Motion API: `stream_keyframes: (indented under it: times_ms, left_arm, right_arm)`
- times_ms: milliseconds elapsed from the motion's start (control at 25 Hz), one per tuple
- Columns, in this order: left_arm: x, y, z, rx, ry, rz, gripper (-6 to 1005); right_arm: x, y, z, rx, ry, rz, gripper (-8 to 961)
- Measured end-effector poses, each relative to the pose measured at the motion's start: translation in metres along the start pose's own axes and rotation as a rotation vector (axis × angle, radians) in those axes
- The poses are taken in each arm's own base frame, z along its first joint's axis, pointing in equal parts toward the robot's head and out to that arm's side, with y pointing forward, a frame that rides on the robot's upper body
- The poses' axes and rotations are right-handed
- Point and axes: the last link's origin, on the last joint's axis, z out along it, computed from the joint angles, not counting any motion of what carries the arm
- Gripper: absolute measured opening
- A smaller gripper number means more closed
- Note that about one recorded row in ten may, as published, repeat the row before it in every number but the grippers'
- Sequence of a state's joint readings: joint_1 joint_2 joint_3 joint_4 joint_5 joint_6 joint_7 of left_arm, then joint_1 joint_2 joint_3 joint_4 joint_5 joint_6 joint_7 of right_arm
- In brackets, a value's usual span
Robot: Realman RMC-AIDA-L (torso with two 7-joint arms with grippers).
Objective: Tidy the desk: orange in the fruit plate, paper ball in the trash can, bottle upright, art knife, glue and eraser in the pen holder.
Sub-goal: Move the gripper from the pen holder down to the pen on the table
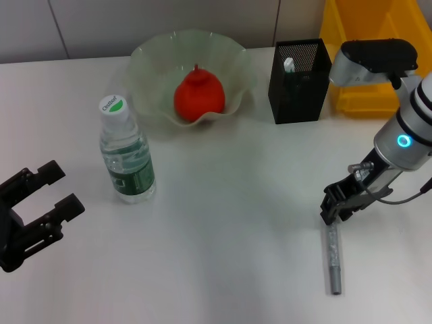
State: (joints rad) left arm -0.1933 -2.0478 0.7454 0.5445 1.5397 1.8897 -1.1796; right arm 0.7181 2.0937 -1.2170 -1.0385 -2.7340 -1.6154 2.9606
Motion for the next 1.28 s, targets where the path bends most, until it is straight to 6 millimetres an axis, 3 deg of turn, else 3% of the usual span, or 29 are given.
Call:
stream_keyframes:
  times_ms: [1280]
  left_arm:
    - [-0.002, 0.003, -0.004, 0.005, 0.001, -0.006, 748]
  right_arm:
    - [-0.002, 0.014, 0.01, 0.002, 0.009, -0.071, 250]
